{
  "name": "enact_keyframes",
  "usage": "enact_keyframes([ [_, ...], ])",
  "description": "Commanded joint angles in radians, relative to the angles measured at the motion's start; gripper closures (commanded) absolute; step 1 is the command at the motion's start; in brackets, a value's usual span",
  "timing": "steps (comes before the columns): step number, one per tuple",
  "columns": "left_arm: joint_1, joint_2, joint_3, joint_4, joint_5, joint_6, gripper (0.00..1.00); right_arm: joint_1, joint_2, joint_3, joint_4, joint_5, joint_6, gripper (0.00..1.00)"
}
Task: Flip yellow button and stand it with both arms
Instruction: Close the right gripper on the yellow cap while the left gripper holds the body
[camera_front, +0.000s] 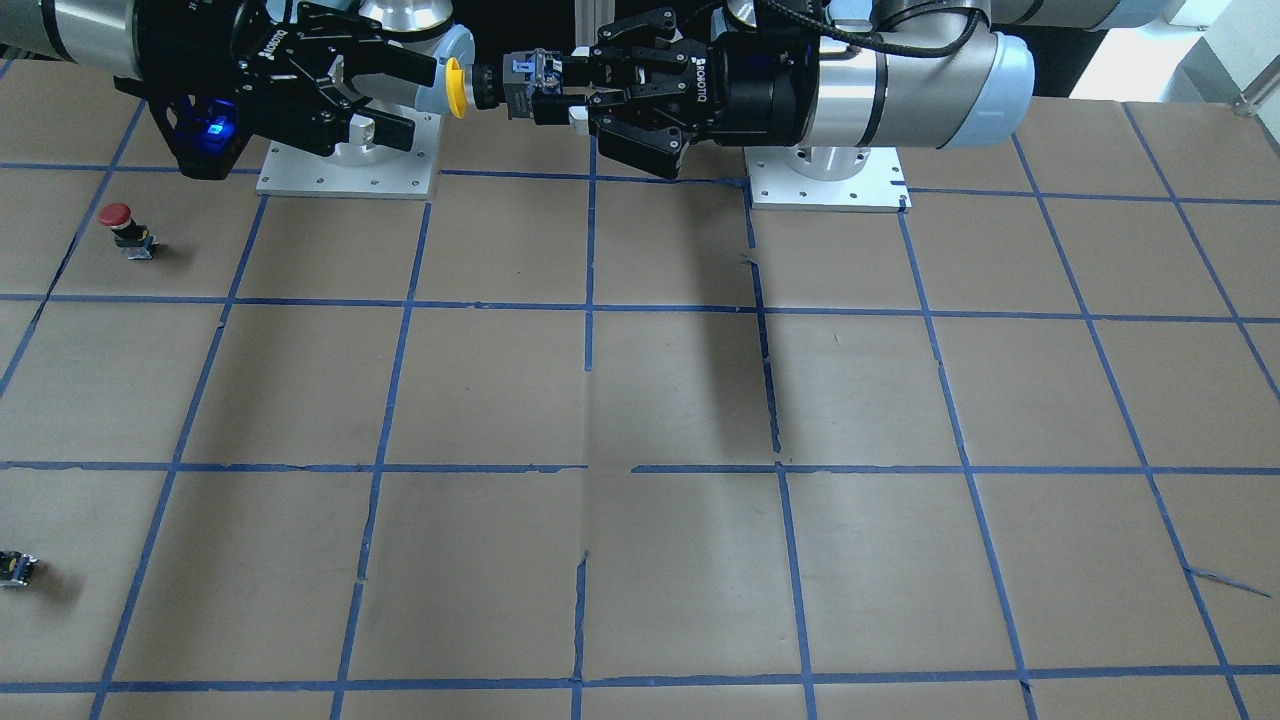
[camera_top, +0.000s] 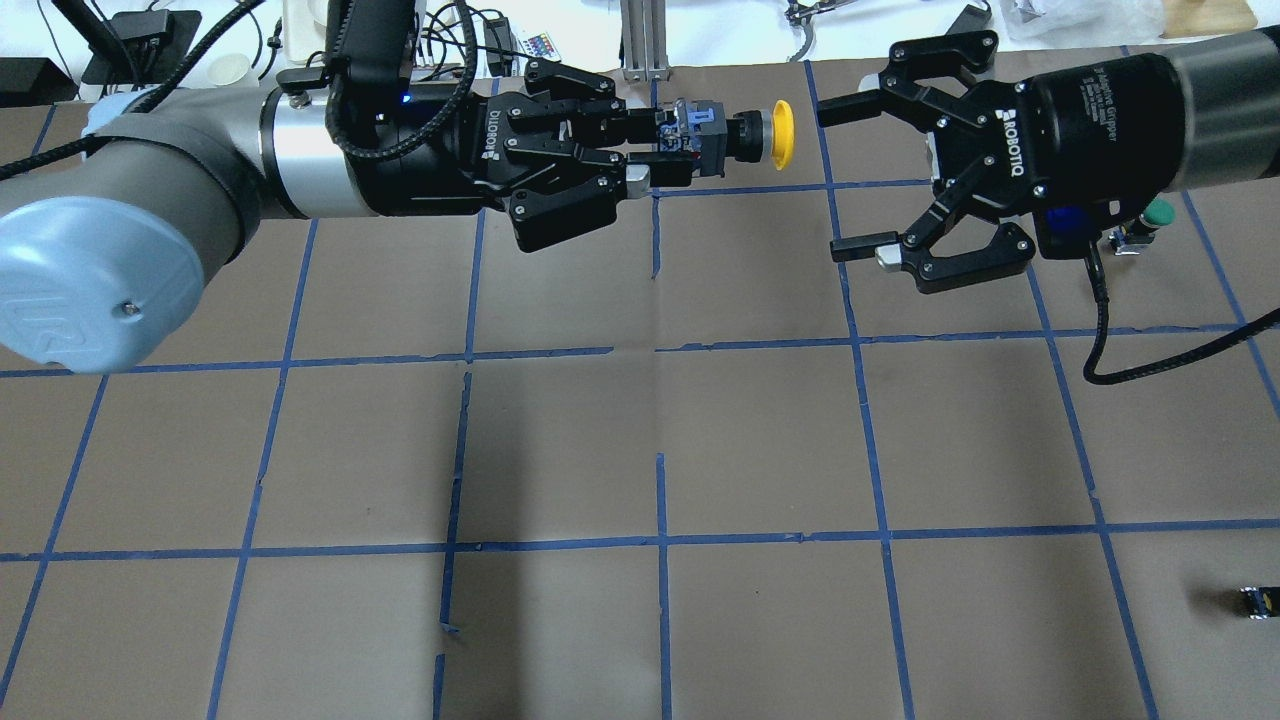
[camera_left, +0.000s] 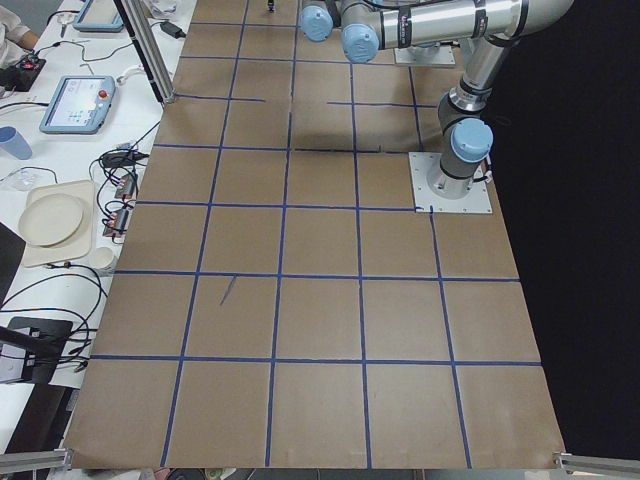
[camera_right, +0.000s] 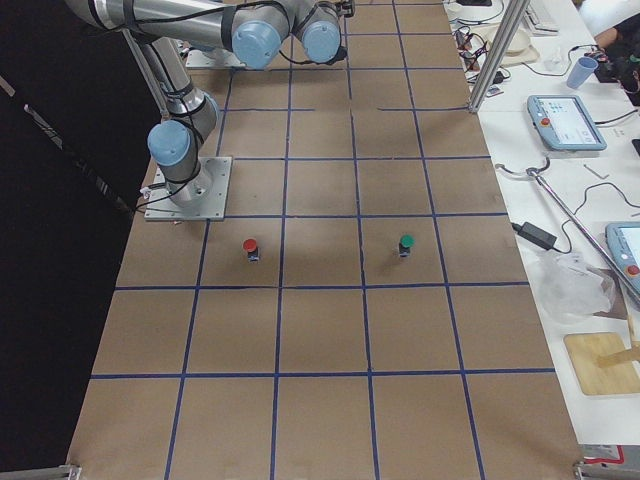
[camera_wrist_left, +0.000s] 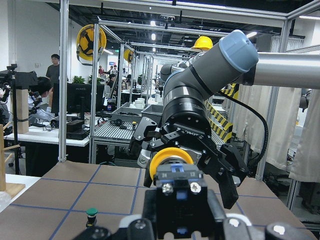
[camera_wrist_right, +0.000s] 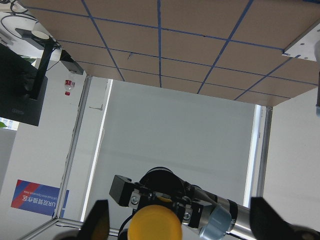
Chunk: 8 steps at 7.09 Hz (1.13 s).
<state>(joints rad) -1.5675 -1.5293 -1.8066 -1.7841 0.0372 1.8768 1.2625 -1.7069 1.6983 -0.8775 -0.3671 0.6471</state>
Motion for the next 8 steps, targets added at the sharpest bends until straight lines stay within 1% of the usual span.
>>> enact_keyframes([
  [1, -0.017, -0.002, 0.0, 0.002, -0.043, 0.002, 0.97, 0.003, -0.006, -0.026, -0.028, 0.011, 0.072, 0.0],
  [4, -0.017, -0.002, -0.005, 0.002, -0.043, 0.008, 0.96, 0.014, -0.016, -0.026, -0.02, 0.01, 0.11, 0.0],
  [5, -0.017, -0.005, -0.003, 0.002, -0.043, 0.007, 0.96, 0.014, -0.016, -0.031, -0.021, 0.028, 0.117, 0.0],
  [6, -0.017, -0.005, -0.003, 0.002, -0.045, 0.007, 0.96, 0.015, -0.016, -0.029, -0.02, 0.075, 0.12, 0.0],
  [8, -0.017, -0.005, -0.002, 0.002, -0.046, 0.005, 0.96, 0.043, -0.011, -0.025, -0.02, 0.082, 0.12, 0.0],
])
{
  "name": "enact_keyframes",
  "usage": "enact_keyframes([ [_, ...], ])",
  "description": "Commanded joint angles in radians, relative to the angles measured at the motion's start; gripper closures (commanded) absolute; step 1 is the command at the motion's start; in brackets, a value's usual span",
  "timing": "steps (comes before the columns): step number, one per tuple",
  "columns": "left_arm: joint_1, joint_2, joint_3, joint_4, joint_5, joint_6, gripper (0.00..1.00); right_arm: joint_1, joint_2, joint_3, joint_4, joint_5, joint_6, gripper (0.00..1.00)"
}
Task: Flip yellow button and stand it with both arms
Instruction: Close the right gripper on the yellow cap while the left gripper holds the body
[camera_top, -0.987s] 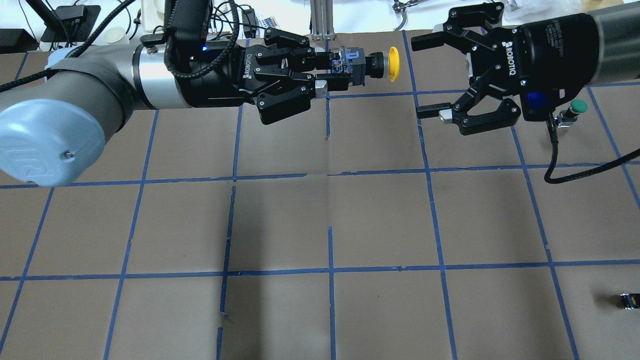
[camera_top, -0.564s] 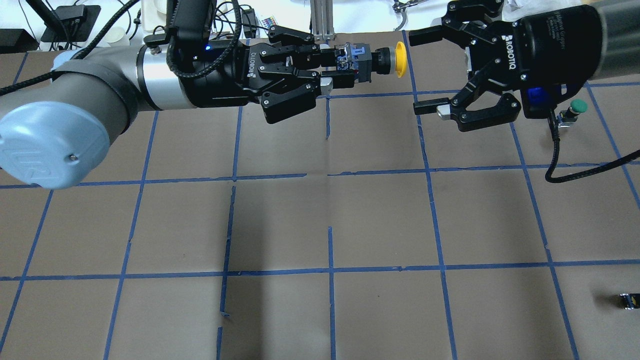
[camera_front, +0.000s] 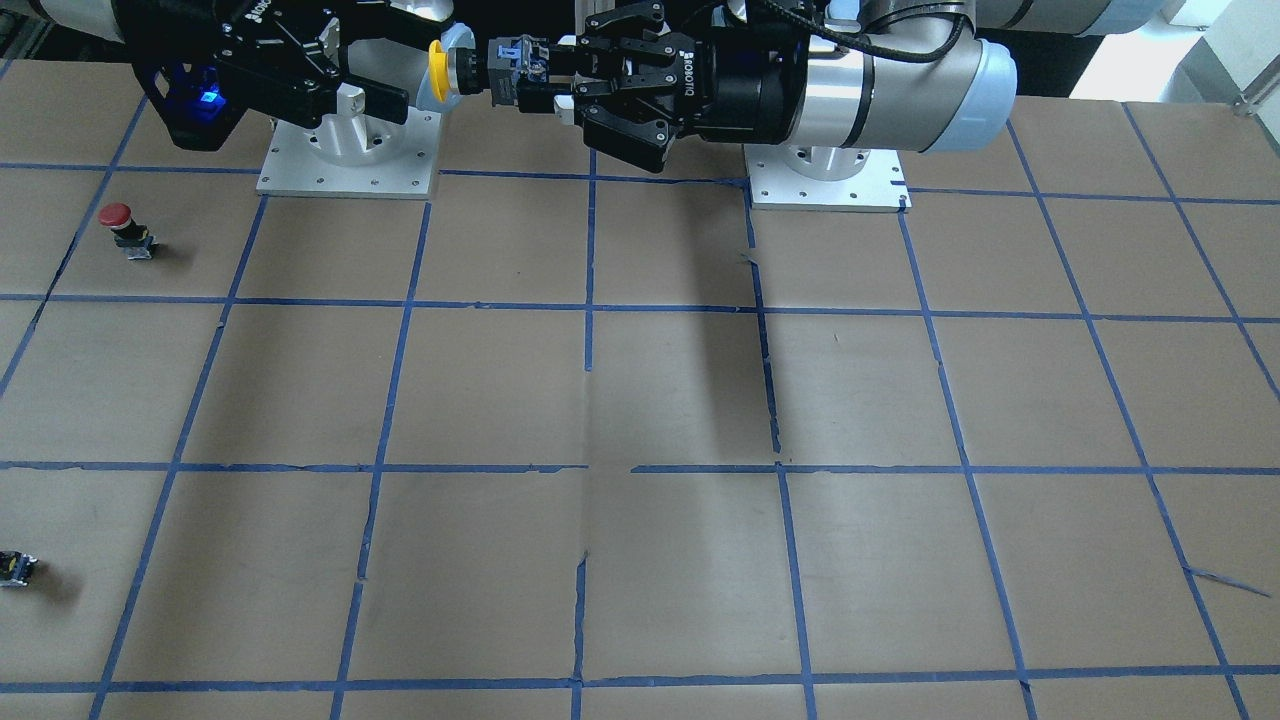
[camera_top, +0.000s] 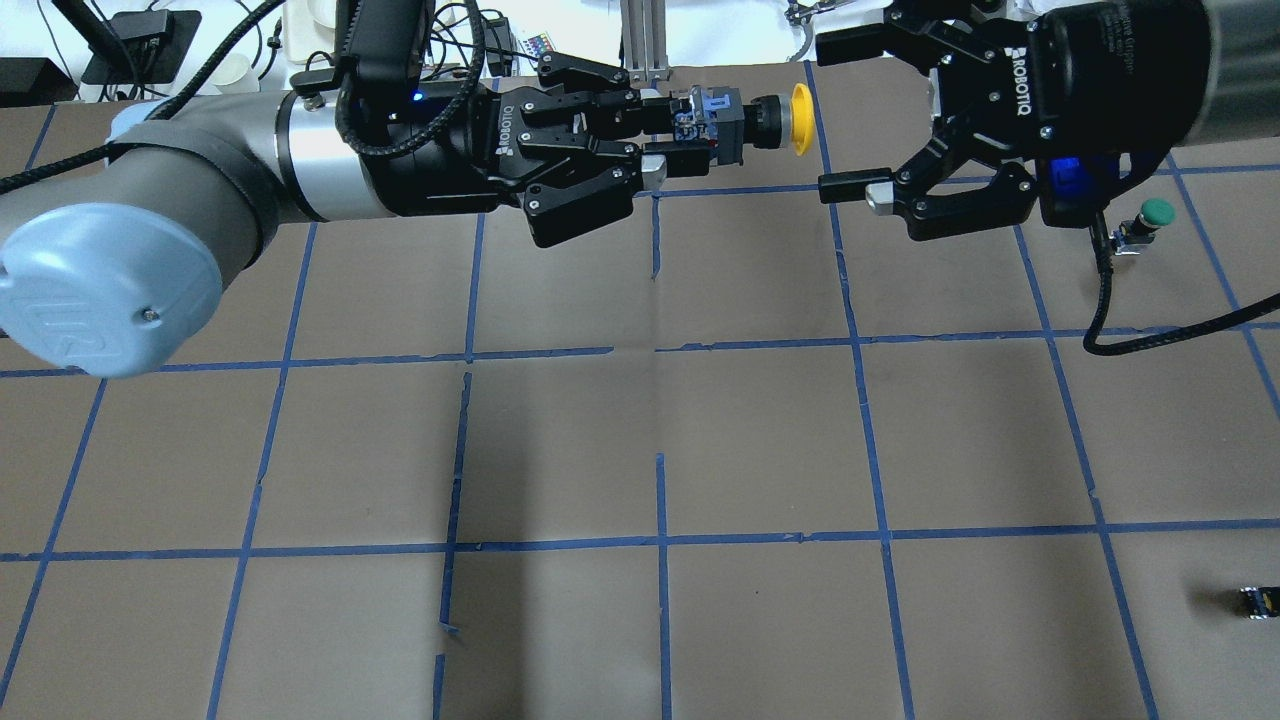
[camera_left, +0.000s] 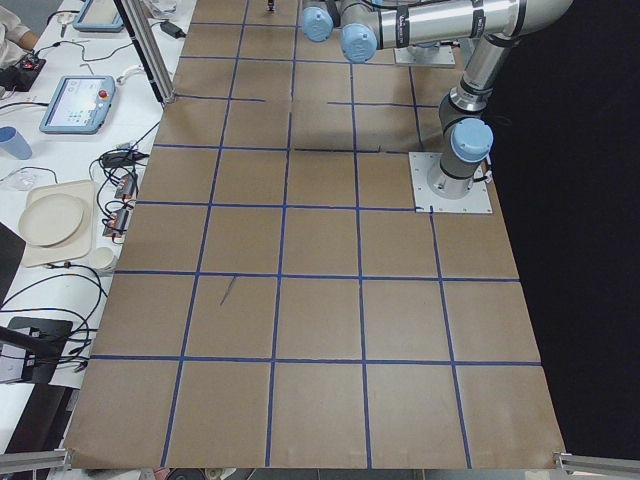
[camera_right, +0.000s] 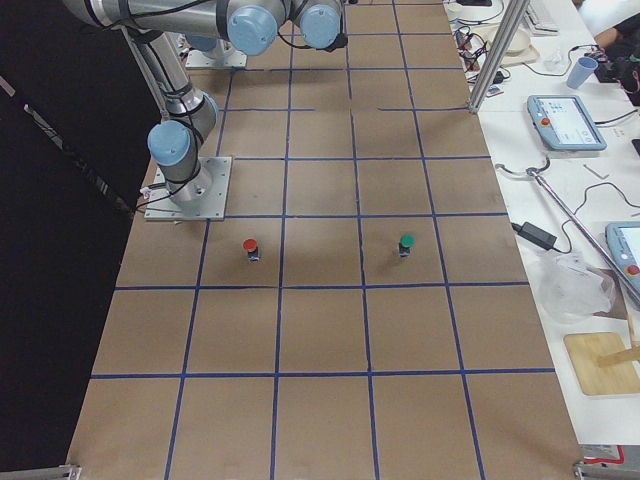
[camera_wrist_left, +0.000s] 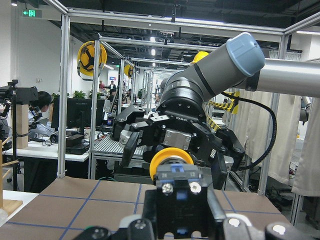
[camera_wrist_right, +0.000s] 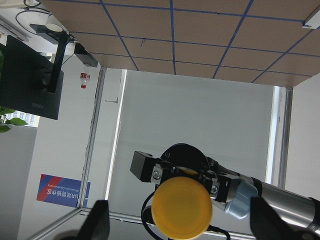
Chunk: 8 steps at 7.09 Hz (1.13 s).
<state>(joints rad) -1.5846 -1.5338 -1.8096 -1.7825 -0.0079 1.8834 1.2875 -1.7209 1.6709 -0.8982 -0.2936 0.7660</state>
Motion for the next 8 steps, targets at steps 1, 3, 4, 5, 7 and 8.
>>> enact_keyframes([
  [1, 0.0, 0.0, 0.001, 0.0, -0.001, -0.001, 0.96, 0.021, 0.003, 0.006, 0.001, 0.007, 0.004, 0.0],
  [3, 0.0, 0.0, 0.001, 0.0, -0.003, -0.001, 0.96, 0.021, -0.002, 0.006, 0.002, 0.007, 0.012, 0.02],
  [4, 0.0, 0.0, 0.001, 0.0, -0.003, -0.001, 0.96, 0.021, 0.0, 0.003, -0.001, 0.007, 0.01, 0.16],
  [5, 0.0, -0.002, 0.001, 0.0, -0.01, 0.0, 0.96, 0.021, 0.001, 0.003, -0.002, 0.01, 0.01, 0.38],
  [7, 0.0, -0.002, 0.0, 0.0, -0.015, 0.0, 0.95, 0.019, 0.004, 0.003, -0.002, 0.01, 0.01, 0.68],
  [8, 0.0, 0.0, 0.0, 0.0, -0.015, 0.0, 0.95, 0.018, 0.004, 0.001, -0.002, 0.01, 0.01, 0.74],
])
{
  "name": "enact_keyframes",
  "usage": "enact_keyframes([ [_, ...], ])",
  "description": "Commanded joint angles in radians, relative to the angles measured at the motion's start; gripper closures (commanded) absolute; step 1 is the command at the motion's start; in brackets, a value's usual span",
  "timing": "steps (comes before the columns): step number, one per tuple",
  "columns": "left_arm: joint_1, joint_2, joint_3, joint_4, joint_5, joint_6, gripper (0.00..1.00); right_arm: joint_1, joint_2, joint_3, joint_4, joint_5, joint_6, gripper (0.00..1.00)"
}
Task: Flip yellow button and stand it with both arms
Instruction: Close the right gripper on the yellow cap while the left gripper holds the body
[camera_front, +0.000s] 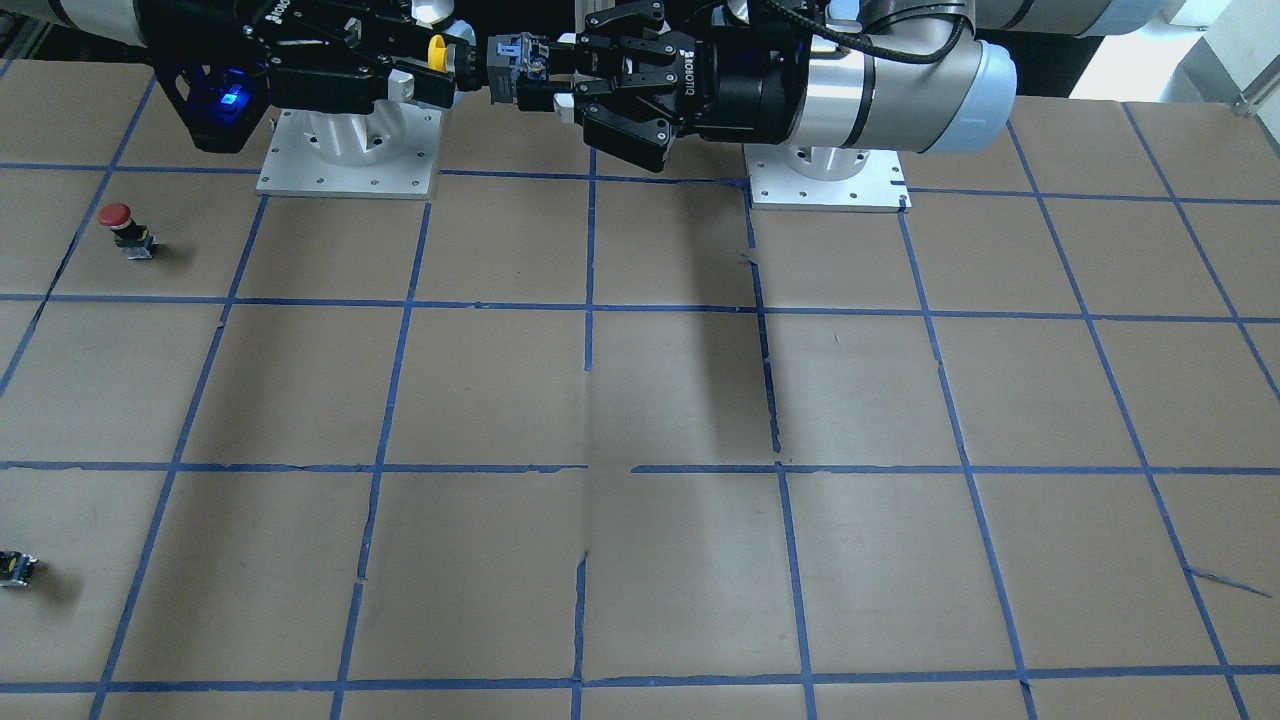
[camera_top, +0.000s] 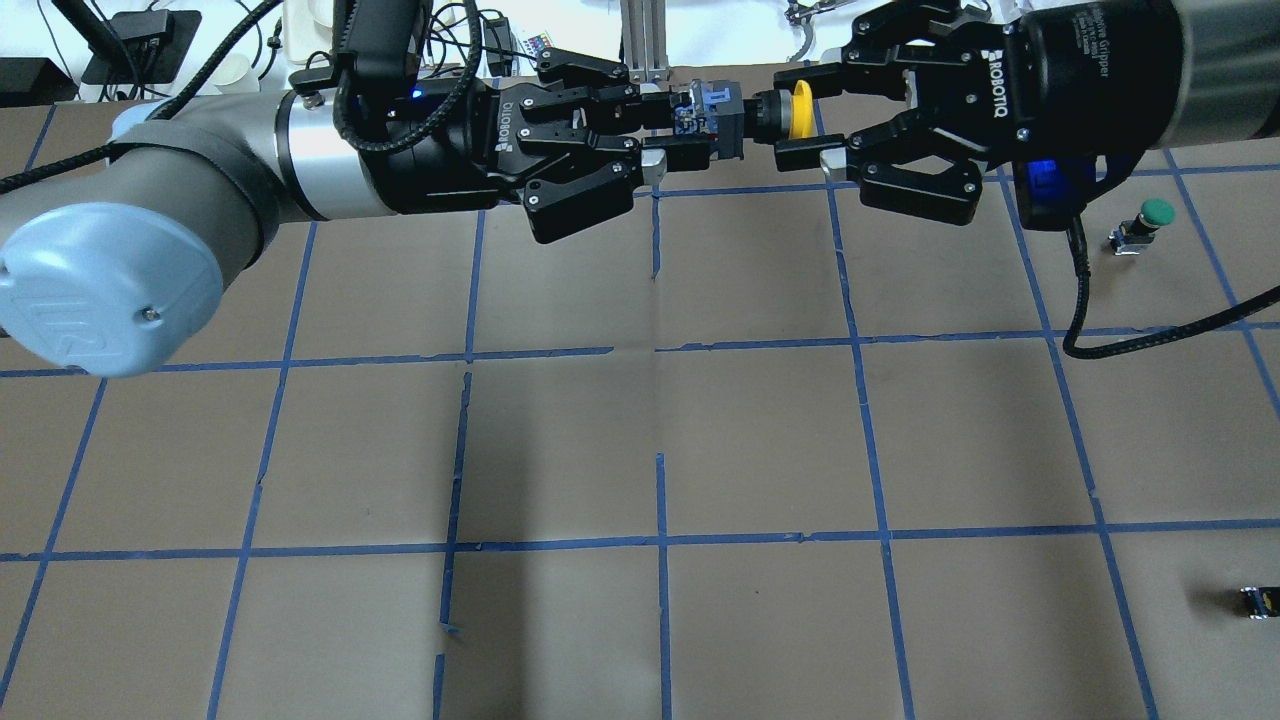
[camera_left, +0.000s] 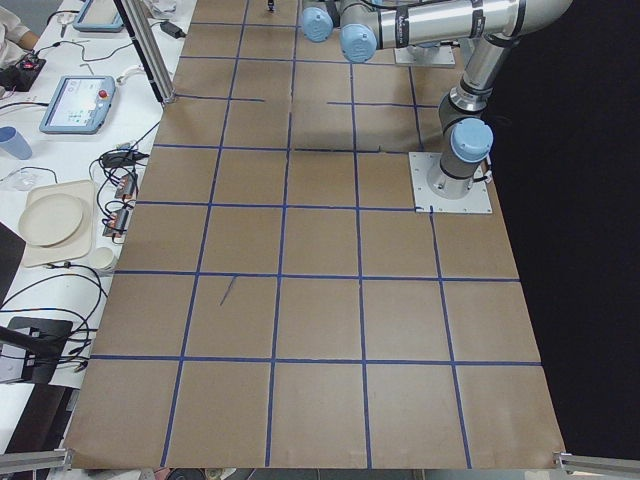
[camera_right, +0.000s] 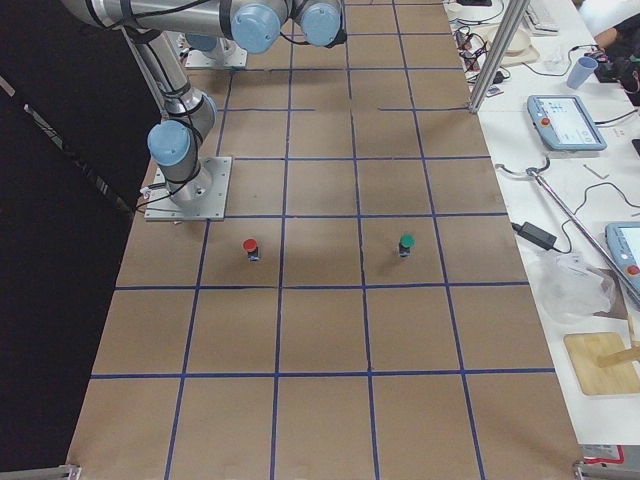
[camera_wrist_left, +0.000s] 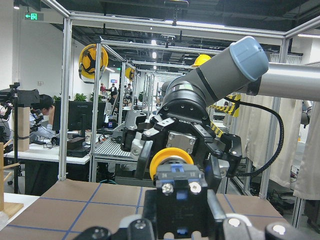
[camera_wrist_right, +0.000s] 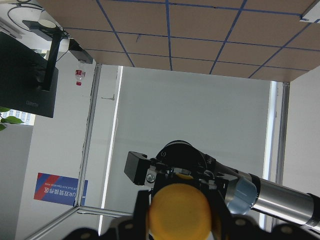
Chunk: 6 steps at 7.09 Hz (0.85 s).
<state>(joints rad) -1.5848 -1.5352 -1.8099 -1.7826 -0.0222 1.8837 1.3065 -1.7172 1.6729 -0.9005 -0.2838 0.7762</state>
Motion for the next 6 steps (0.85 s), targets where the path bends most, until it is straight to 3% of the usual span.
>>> enact_keyframes([
  [1, 0.0, 0.001, 0.0, 0.0, -0.001, 0.0, 0.91, -0.003, 0.001, -0.002, 0.002, 0.0, 0.001, 0.77],
  [2, 0.0, 0.001, -0.002, -0.001, 0.001, 0.0, 0.79, -0.003, 0.001, -0.002, 0.002, 0.0, 0.001, 0.78],
  [3, 0.0, 0.001, 0.0, -0.003, -0.001, -0.004, 0.06, -0.004, 0.001, -0.004, 0.002, 0.001, 0.001, 0.79],
  [4, 0.0, 0.001, 0.0, -0.005, 0.011, -0.009, 0.0, -0.004, 0.001, -0.004, 0.002, 0.0, 0.003, 0.79],
  [6, 0.0, 0.004, 0.006, -0.012, 0.011, -0.012, 0.0, -0.004, 0.004, -0.004, 0.002, 0.024, 0.008, 0.79],
])
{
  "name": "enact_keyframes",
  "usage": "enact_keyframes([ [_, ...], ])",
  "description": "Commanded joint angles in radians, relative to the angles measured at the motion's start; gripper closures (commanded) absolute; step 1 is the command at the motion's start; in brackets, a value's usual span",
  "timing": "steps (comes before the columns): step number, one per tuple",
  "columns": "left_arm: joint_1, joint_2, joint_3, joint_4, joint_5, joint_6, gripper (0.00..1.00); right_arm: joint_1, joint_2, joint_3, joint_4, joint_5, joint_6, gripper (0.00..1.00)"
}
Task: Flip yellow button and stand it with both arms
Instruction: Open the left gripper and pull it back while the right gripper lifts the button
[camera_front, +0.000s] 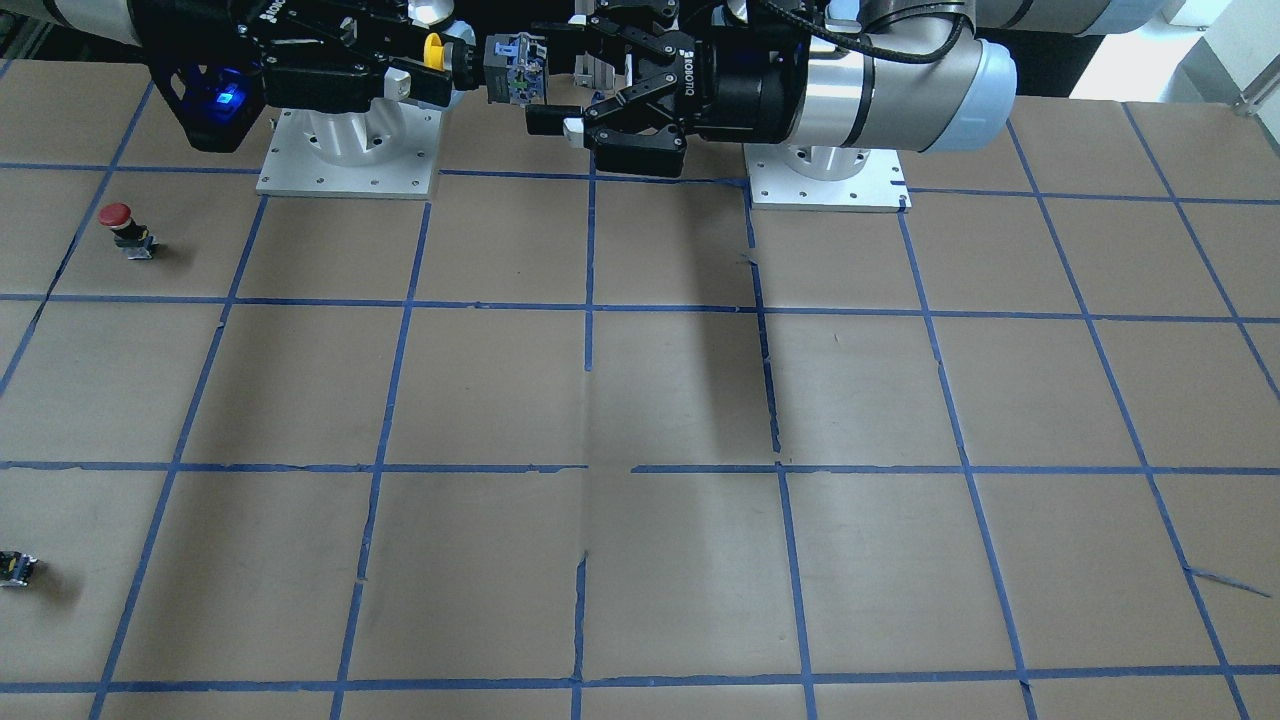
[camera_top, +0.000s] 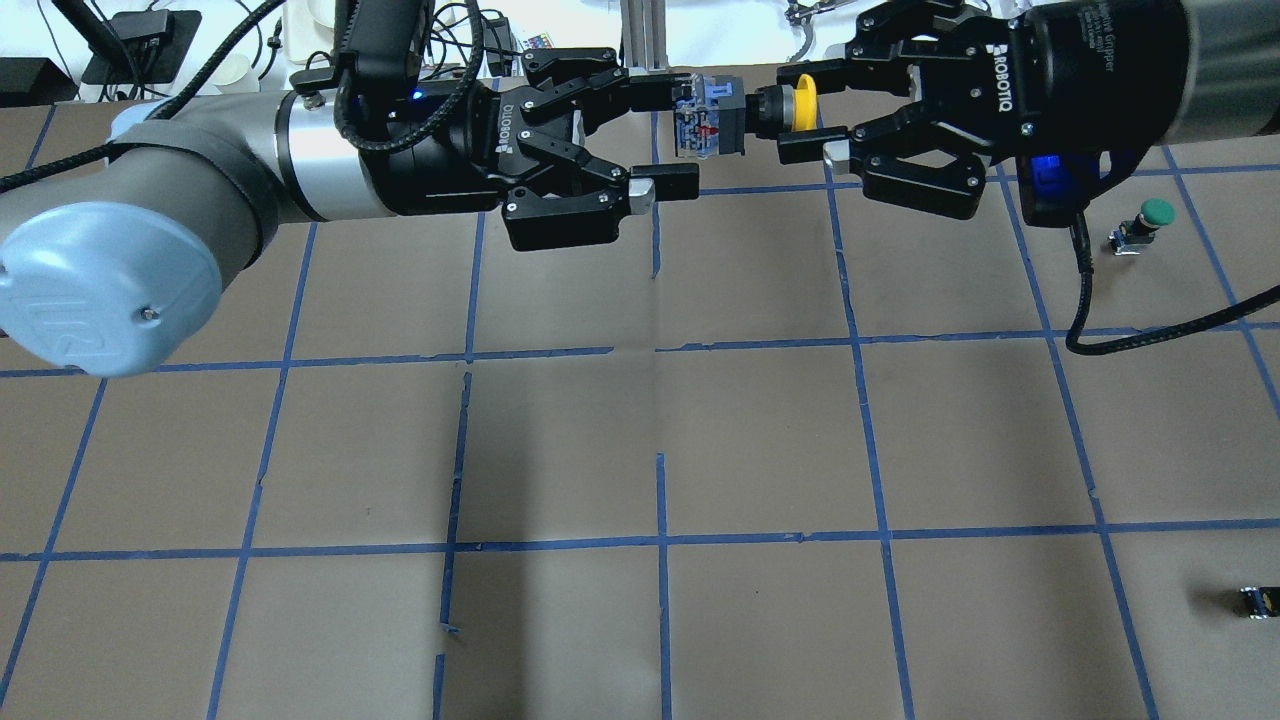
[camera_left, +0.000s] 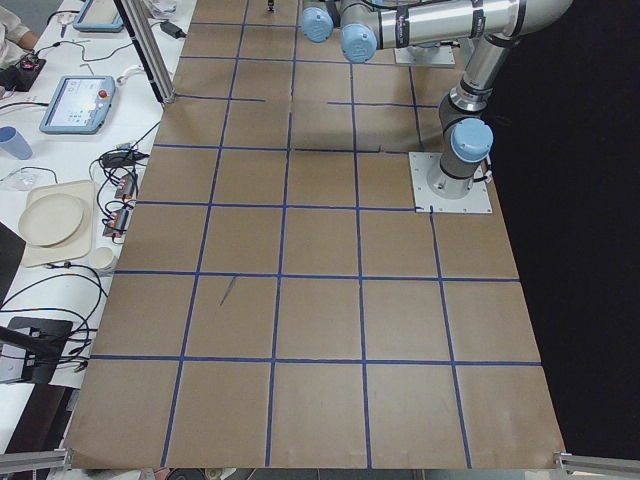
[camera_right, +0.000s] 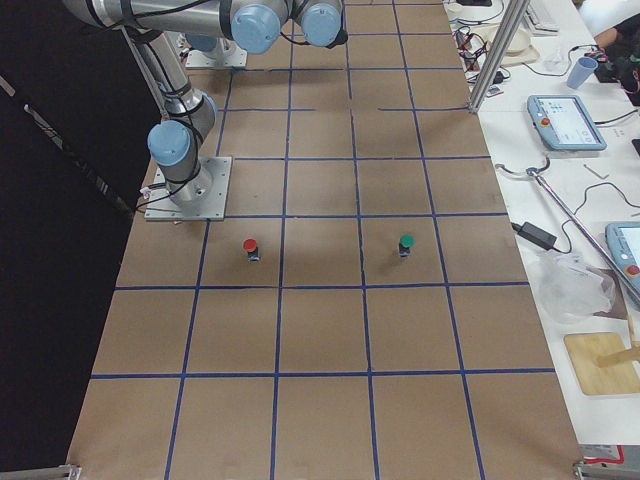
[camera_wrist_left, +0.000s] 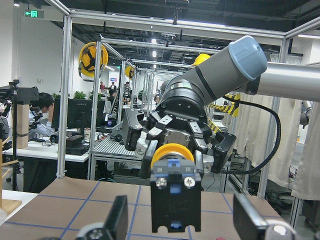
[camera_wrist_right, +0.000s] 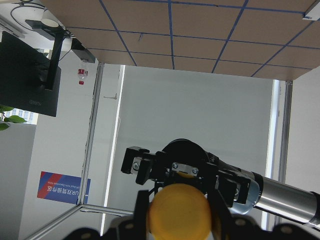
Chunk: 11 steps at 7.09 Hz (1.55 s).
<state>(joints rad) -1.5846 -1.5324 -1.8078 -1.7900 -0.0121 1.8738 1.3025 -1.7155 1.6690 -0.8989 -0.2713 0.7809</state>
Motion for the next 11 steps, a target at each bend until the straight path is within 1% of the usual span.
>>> enact_keyframes([
  [1, 0.008, 0.003, 0.013, -0.008, 0.001, -0.043, 0.0, -0.008, 0.007, -0.002, -0.008, 0.001, 0.006, 0.79],
  [2, 0.015, 0.003, 0.016, -0.006, 0.004, -0.108, 0.0, -0.018, 0.008, -0.006, -0.017, -0.032, 0.008, 0.79],
  [3, 0.017, 0.0, 0.018, -0.006, 0.044, -0.157, 0.0, -0.06, 0.008, -0.02, -0.053, -0.107, 0.008, 0.79],
  [4, 0.02, 0.0, 0.036, -0.002, 0.111, -0.254, 0.0, -0.102, 0.007, -0.032, -0.084, -0.187, 0.002, 0.79],
  [5, 0.034, -0.008, 0.083, -0.006, 0.176, -0.36, 0.0, -0.107, 0.007, -0.034, -0.185, -0.307, -0.018, 0.77],
  [6, 0.049, -0.014, 0.143, -0.005, 0.299, -0.51, 0.0, -0.107, 0.007, -0.032, -0.208, -0.392, -0.105, 0.77],
  [7, 0.052, -0.021, 0.186, -0.008, 0.451, -0.61, 0.0, -0.109, 0.01, -0.031, -0.21, -0.531, -0.278, 0.77],
  [8, 0.055, -0.038, 0.215, -0.008, 0.619, -0.671, 0.0, -0.109, 0.014, -0.031, -0.213, -0.687, -0.478, 0.79],
  [9, 0.054, -0.047, 0.237, -0.009, 0.776, -0.738, 0.0, -0.109, 0.019, -0.029, -0.233, -0.801, -0.646, 0.79],
  [10, 0.057, -0.057, 0.255, -0.005, 0.952, -0.889, 0.0, -0.117, 0.022, -0.017, -0.264, -0.863, -0.808, 0.8],
  [11, 0.055, -0.072, 0.289, -0.003, 1.042, -1.006, 0.0, -0.144, 0.025, -0.015, -0.291, -0.914, -0.942, 0.8],
])
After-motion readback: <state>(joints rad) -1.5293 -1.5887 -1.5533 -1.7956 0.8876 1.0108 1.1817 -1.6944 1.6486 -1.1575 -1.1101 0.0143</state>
